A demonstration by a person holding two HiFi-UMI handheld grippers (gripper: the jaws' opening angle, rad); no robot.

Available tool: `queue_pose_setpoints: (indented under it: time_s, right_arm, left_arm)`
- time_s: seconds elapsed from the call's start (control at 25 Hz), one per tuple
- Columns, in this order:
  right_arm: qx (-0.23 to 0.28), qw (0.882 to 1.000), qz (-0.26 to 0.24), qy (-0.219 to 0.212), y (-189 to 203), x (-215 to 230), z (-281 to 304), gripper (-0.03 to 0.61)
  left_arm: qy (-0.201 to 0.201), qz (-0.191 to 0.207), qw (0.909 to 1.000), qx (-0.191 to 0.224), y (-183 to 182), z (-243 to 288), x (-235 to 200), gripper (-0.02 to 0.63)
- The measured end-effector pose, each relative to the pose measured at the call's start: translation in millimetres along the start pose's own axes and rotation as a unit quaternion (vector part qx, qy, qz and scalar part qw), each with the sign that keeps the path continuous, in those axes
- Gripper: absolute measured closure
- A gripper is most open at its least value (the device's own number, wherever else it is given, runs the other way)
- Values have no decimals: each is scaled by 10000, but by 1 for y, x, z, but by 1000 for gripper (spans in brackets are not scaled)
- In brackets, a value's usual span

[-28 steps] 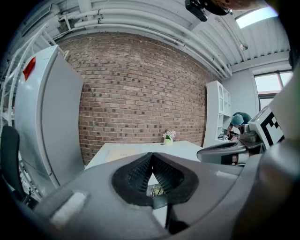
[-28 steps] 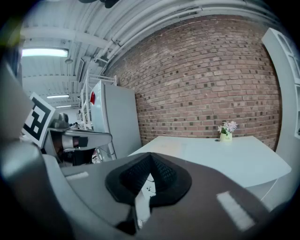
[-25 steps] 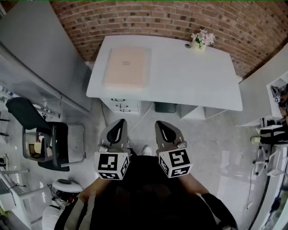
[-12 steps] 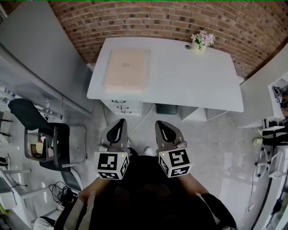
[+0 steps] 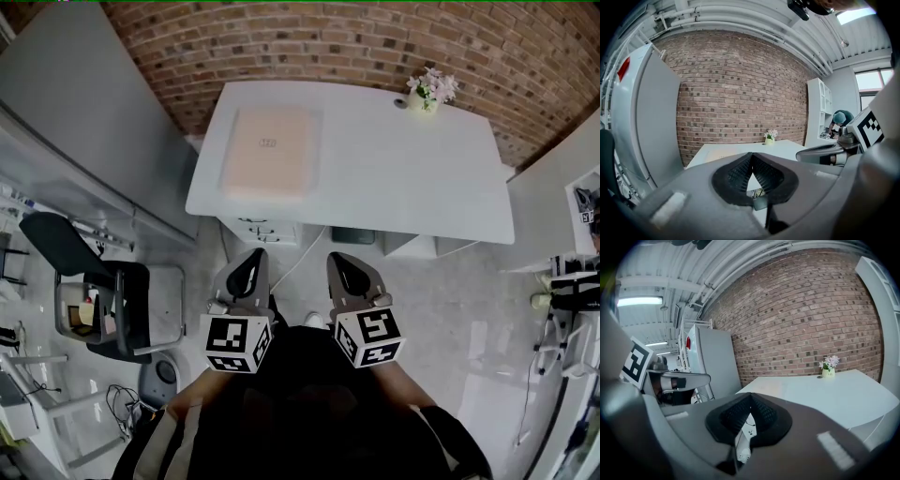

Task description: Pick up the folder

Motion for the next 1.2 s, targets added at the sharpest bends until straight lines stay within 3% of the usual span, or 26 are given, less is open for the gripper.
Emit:
queue_pose_setpoints:
  time_s: [0.32,0.6,0.88,1.2]
  right_arm:
    - [-364,9992,40,160,-8,17,61,576]
    - [-879,9958,126,243,-12,38,140,575]
    - [-1301,9895,534,321,-12,50,221,471]
    - [-1779,9776,985,538,-1,66,298,365]
  left_arm:
    - [229,-272,9993,-152,-15,58,-42,611]
    - [361,-586,9961,-546,-24,118,-97,554]
    - [617,-808,9872,-1225,-24,180,-166,468]
    - [592,-959,9768,-1819,-25,245,-247,337]
Point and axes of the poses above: the fingertips, and each gripper's own axes: z forward along the fingers, x to its right, y out of its underside, the point moved 9 cm from there along -z, backward along the fingers, and after that the axes turned 11 degrees about -z, right-handed, at the moved point
